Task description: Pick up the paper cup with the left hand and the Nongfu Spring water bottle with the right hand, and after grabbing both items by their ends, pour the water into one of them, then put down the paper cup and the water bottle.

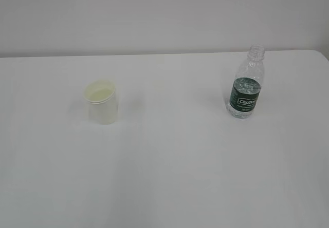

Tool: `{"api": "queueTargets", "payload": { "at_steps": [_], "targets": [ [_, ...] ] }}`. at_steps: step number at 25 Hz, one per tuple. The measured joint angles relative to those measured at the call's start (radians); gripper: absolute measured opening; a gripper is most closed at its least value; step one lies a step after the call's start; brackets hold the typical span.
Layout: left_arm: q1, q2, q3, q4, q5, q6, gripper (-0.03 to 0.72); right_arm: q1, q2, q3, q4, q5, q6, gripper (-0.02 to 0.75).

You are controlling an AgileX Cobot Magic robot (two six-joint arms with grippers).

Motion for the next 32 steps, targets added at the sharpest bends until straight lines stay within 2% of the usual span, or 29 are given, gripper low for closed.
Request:
{"api": "queueTargets", "payload": {
  "at_steps": [7,14,22,32],
  "targets": [
    [0.0,-0.109,0.044,-0.002,0.047,0.001,0.503,0.0,-0.076,-0.002,0.0,0.091,-0.026,0.59],
    [0.0,-0.113,0.128,-0.005,0.091,0.001,0.488,0.0,-0.126,0.058,0.0,0.104,-0.052,0.59],
    [0.0,-0.113,0.152,0.013,0.091,0.001,0.473,0.0,-0.17,0.149,0.0,0.104,-0.054,0.59],
    [0.0,-0.113,0.164,0.037,0.039,0.001,0.473,0.0,-0.17,0.214,-0.011,0.02,-0.054,0.568]
  ]
}}
